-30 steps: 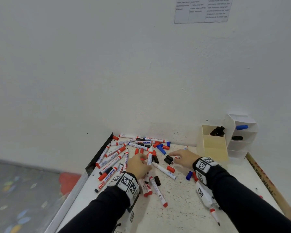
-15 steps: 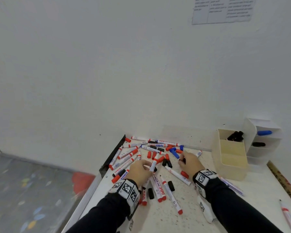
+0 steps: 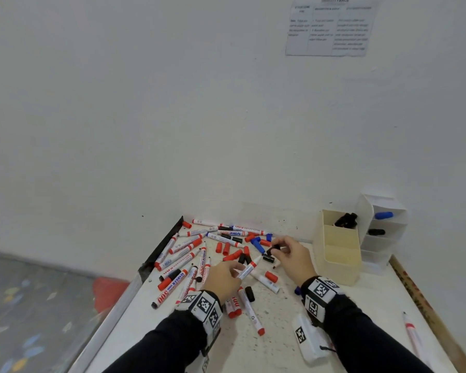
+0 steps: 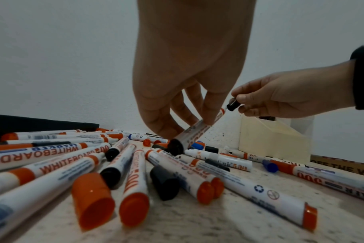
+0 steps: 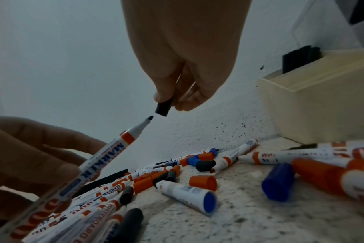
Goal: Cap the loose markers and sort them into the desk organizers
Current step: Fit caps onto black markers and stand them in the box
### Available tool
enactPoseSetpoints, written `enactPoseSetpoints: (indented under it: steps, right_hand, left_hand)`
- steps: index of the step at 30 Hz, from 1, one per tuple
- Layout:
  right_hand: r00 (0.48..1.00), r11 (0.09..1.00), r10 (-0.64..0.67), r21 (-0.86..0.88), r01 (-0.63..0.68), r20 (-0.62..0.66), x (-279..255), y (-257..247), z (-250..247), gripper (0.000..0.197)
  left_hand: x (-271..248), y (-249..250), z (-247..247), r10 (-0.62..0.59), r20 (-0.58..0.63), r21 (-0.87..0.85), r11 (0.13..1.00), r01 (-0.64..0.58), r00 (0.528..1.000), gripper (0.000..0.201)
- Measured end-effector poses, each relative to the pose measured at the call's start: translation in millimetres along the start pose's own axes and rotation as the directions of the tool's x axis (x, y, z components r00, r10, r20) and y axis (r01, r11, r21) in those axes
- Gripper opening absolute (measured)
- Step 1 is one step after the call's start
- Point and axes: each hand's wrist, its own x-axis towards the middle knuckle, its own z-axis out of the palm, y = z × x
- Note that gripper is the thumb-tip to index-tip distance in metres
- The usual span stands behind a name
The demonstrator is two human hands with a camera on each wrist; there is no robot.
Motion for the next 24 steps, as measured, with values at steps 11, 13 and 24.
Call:
enactPoseSetpoints:
  steps: [11, 13, 24]
  right_hand:
    - [0.979, 0.997, 0.081, -0.027, -0.077, 0.189, -24, 0, -24, 0.012]
    - [0.973, 0.982, 0.151, -0.135, -0.129, 0.173, -27, -3, -26, 0.038]
    - [0.973, 0.996, 0.039, -0.084, -0.021, 0.228, -45, -9, -62, 0.042]
  left_hand:
    - [-15, 18, 15, 0.158, 0.063, -0.029, 0.987, -0.156, 0.985, 0.033]
    - [-21, 26, 20, 0.189, 0.083, -0.126, 0.976, -0.178, 0.978, 0.024]
    - [-30, 67, 33, 0.101, 0.443, -0.333, 0.941, 0.059, 0.891, 0.038]
